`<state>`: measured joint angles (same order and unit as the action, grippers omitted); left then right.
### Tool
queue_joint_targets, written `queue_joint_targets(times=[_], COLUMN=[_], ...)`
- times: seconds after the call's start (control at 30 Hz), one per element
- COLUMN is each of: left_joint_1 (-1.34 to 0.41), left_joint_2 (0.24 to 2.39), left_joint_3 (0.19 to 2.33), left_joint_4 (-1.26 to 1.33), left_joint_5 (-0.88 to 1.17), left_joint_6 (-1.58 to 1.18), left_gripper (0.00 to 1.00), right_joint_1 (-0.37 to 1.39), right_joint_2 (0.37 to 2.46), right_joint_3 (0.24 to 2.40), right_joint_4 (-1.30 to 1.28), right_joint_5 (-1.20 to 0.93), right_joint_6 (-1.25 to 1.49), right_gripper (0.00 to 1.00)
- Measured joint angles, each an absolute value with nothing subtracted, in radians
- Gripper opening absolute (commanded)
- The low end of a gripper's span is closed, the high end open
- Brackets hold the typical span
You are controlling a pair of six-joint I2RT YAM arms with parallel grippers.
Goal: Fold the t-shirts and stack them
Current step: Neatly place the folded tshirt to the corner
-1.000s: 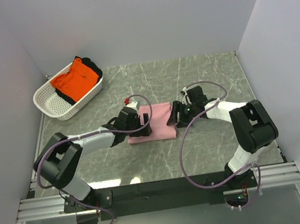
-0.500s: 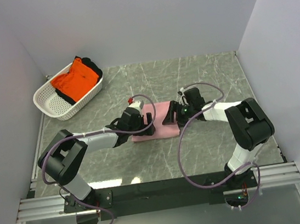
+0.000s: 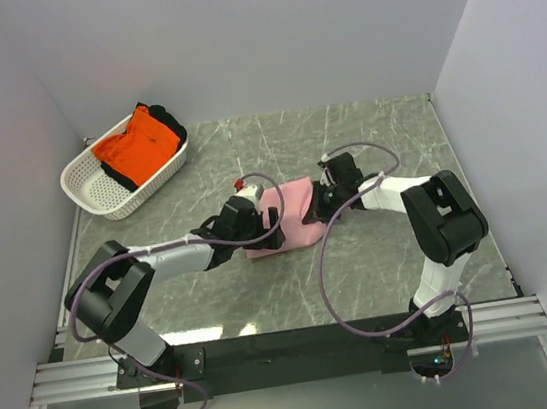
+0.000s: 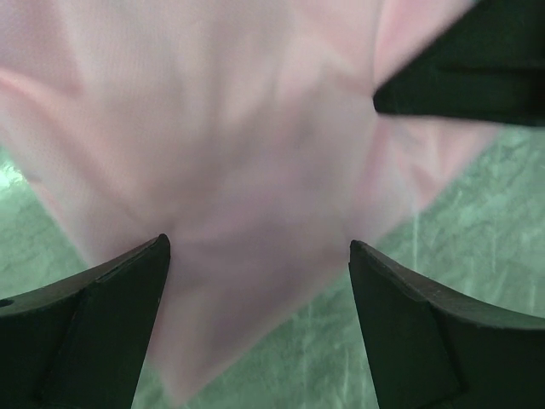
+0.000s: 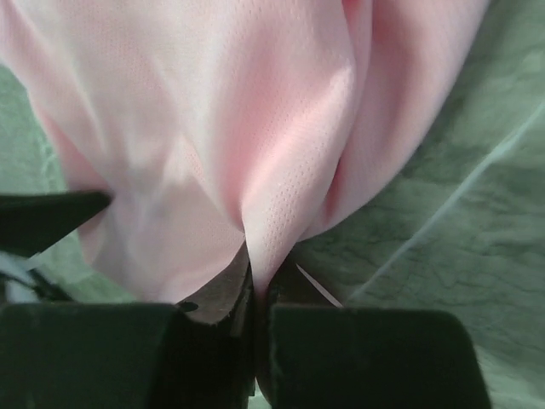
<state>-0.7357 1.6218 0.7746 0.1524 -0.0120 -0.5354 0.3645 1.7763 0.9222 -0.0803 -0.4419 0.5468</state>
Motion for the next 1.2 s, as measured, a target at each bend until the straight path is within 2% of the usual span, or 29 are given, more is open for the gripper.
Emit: queue_joint_targets(times=[0.33, 0.53, 0.9, 1.2], left_joint_1=[-0.7, -0.639, -0.599, -0.599], left_joint_2=[1.327, 1.223, 1.146, 1.144], left_joint_3=[0.774, 0.727, 0.681, 0.681], left_joint_4=[0.031, 0.003, -0.073, -0.081], left_joint_5=[-0.001, -0.001, 0.004, 0.007], left_joint_6=[-0.525, -0.511, -0.504, -0.5], left_gripper=[0.93, 0.94, 0.94, 0.94], right_joint_1=[0.364, 0.31, 0.096, -0.057], right_joint_2=[1.777, 1.807, 2.02, 2.141], right_joint_3=[1.246, 1.437, 1.548, 1.806], right_joint_4=[-0.434, -0.566, -0.664, -0.716], right_joint_5=[-0.141, 0.014, 0.178, 0.28], right_joint_6=[0.32, 0.168, -0.072, -0.22], right_gripper=[0.0, 0.0, 0.0, 0.0])
